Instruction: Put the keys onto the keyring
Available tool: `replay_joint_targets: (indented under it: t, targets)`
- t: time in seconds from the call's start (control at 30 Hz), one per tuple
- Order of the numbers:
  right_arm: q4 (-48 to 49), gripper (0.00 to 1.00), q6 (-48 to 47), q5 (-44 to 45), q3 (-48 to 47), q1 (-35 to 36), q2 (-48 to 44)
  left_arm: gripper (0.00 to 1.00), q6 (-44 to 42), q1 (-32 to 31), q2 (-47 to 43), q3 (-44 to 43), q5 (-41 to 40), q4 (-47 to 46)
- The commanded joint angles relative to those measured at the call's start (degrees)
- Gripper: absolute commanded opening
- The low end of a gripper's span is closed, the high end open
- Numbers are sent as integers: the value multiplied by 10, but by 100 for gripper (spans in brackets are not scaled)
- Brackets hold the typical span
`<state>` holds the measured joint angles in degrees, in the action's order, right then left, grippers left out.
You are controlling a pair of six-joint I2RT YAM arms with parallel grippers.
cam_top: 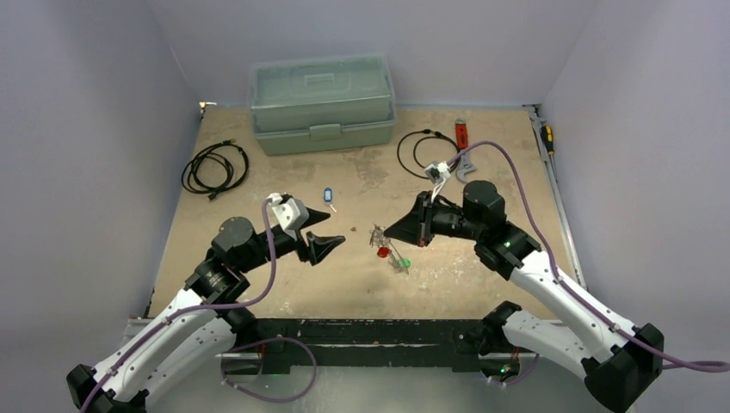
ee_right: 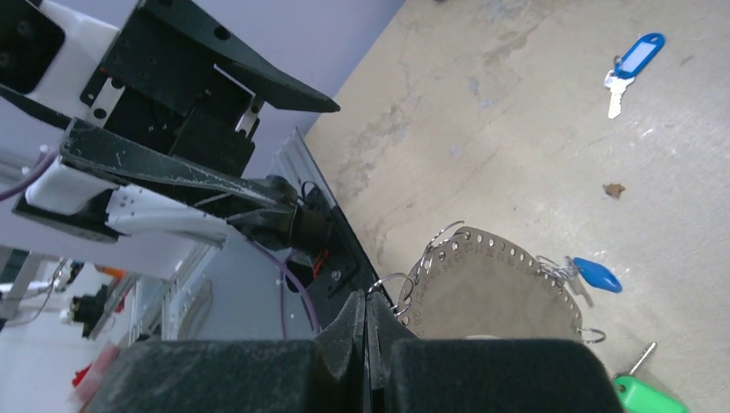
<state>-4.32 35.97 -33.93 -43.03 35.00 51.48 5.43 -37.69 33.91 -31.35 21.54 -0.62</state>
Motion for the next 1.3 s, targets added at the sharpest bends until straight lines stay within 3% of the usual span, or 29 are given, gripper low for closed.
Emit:
replay_joint_targets:
  t: [0.0,0.37,0.73,1.27]
  targets:
    - [-29,0,-57,-55,-51,10,6,61,-17,-3,-2,-10,52,-33]
    - [-30,0,-110,-86,-87,63,88,60,-19,-7,-3,-2,115,-45]
    - [-60,0,-150,-94,-146,115,129,67,-34,-37,3,10,150,-39]
    - [-78,0,-170,-125,-175,148,141,60,-104,-73,-15,22,142,-18]
